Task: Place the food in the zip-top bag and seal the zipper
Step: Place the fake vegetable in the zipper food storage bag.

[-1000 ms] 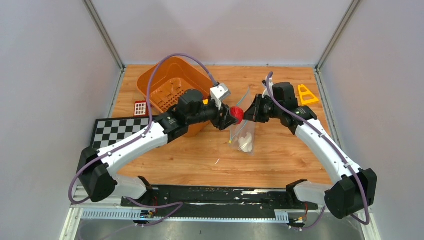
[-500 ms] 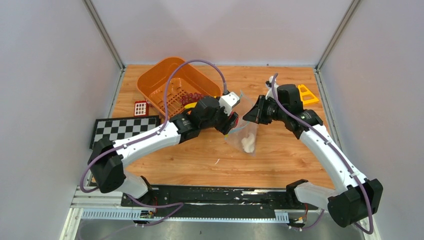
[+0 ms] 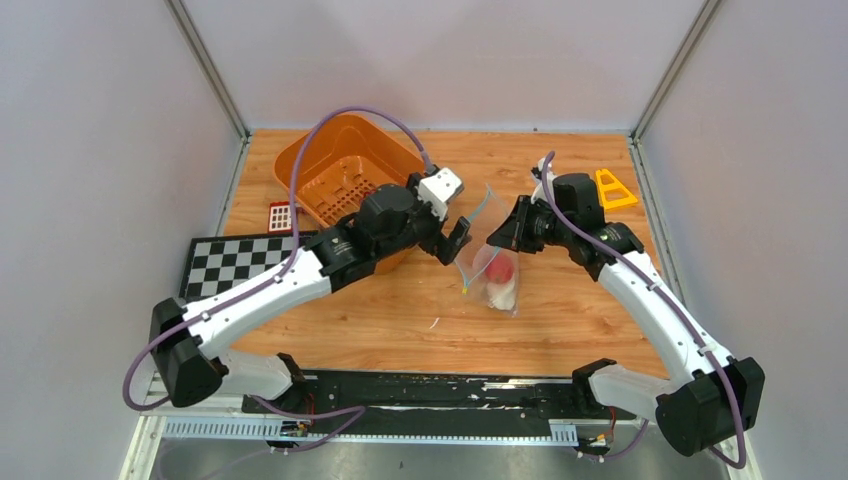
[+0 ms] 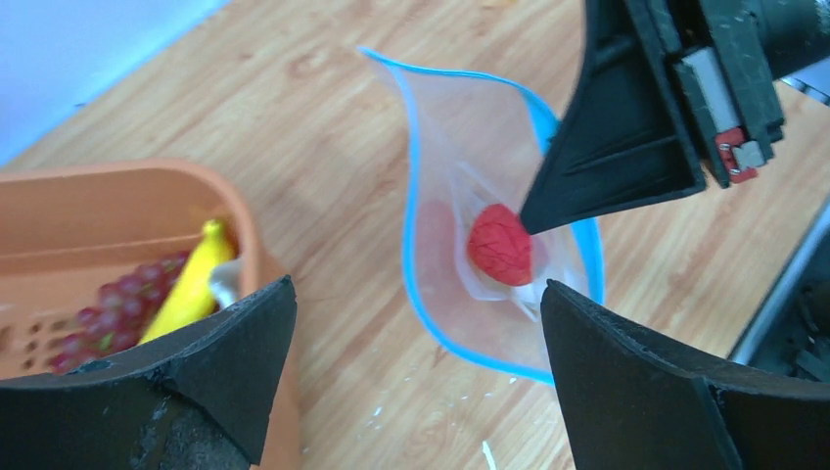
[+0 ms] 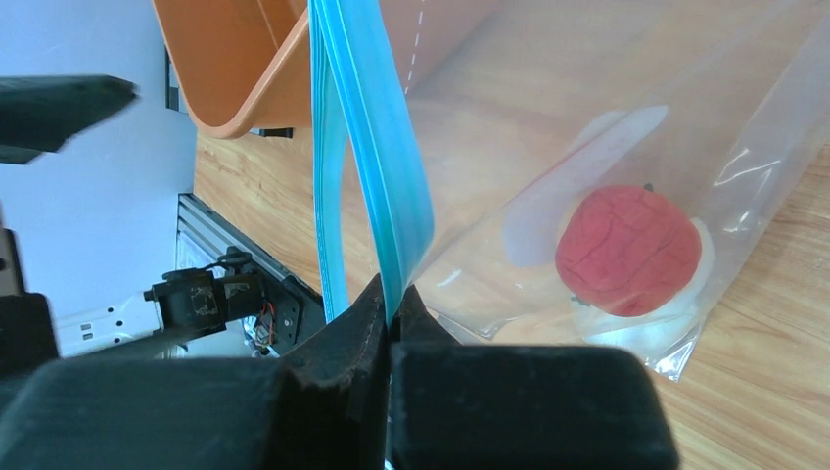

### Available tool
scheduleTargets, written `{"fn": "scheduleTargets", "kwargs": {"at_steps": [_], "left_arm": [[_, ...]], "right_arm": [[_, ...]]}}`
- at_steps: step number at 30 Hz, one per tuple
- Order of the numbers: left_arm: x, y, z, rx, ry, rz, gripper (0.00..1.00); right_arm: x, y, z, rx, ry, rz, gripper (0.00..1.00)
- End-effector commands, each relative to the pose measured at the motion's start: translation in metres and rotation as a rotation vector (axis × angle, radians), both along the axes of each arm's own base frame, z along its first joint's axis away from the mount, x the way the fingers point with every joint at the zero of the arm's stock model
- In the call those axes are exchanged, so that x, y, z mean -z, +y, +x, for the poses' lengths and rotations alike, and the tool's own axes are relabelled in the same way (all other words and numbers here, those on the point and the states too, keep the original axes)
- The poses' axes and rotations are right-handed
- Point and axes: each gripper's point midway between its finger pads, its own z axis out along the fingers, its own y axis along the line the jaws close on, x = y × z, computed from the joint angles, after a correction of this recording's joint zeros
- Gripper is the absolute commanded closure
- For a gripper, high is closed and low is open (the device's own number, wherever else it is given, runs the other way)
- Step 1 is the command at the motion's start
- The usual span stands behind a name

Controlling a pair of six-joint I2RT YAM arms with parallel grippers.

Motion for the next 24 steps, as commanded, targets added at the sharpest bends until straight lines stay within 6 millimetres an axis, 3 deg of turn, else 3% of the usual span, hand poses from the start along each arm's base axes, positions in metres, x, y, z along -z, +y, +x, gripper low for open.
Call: {"fn": "scheduleTargets", "kwargs": {"at_steps": [1, 5, 14, 19, 24], "left_arm": [[-0.012, 0.058, 0.031, -0.23, -0.064, 0.039, 0.0], [0.024, 0.099, 0.061, -0.35, 0.033, 0.067, 0.0], [0.104, 0.108, 0.068, -0.339, 0.237, 0.217, 0.0], [0.137, 0.116, 0.061, -0.336, 0.293, 0.296, 0.0], [0.155, 0.091, 0.027, -0.13, 0.408, 0.254, 0.06]], "right_arm": [[-0.009, 0.002, 0.004, 0.009, -0.038, 0.02, 1.0], [-0.01, 0.001, 0.001, 0.007, -0.044, 0.022, 1.0], [-0.012, -0.01, -0.005, 0.032, -0.065, -0.021, 1.0], [-0.017, -0.012, -0.008, 0.029, -0.074, -0.027, 1.0], [-0.022, -0.018, -0.009, 0.046, -0.091, -0.052, 1.0]]}}
